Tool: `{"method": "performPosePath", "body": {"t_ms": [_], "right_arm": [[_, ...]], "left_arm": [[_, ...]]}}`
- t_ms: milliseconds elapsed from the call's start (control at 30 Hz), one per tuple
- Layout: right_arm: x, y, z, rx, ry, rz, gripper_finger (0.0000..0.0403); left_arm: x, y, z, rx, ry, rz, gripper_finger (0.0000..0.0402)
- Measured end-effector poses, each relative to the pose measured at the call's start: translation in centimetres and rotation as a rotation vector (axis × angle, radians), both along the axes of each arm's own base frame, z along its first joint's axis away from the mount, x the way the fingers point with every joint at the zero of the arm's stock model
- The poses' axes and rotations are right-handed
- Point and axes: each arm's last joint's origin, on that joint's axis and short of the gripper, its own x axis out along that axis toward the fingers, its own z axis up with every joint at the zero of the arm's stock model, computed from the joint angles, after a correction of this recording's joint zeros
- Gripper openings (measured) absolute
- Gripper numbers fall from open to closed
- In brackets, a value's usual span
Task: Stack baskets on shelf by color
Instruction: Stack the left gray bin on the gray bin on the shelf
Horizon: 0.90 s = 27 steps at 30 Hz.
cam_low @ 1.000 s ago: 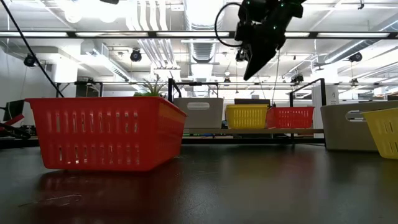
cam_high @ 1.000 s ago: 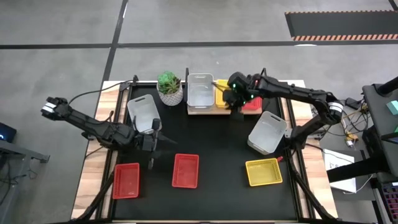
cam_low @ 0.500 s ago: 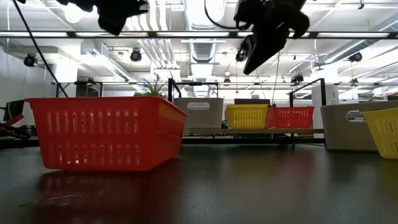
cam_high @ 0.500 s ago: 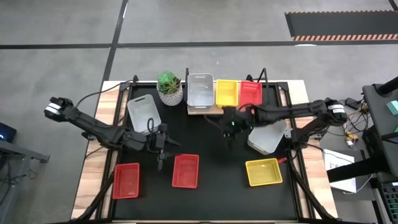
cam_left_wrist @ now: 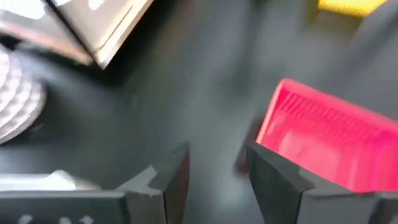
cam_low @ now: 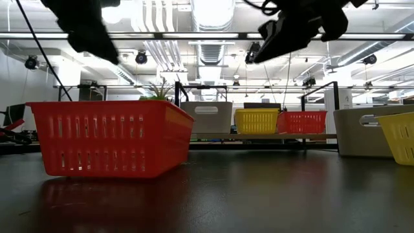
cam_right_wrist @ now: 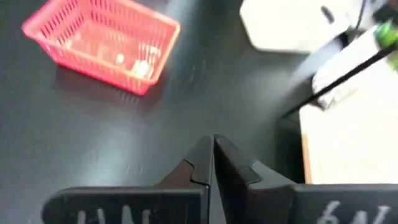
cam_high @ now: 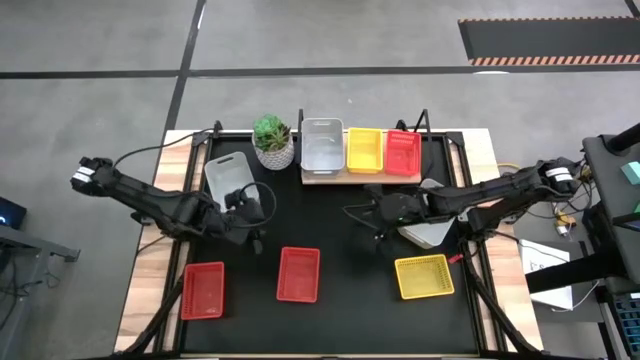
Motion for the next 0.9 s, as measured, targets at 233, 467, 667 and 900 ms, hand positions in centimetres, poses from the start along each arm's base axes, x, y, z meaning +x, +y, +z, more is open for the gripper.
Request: {"method": "performPosePath", "body": {"t_ms": [233, 467, 667, 900], "right_arm": [[-1.7, -0.1, -0.4, -0.02, -0.15, 0.049, 0.0009], [-2.7, -0.2, -0.1, -0.035, -0.191, 0.057, 0.0009], [-3.7, -0.4, 2.8, 0.074, -0.291, 0.008, 0.0009], [-4.1, 0.6, 2.2, 0.131, -0.264, 0.085, 0.0009]], "left_arm": [[-1.1, 0.6, -1.2, -0.034, 0.151, 0.038, 0.0141], [-1.2, 0.6, -1.1, -0.074, 0.187, -0.011, 0.0141], [-1.6, 0.8, 1.0, -0.2, 0.267, -0.1, 0.0141], [-2.5, 1.7, -0.1, -0.018, 0.394, -0.113, 0.0141]]}}
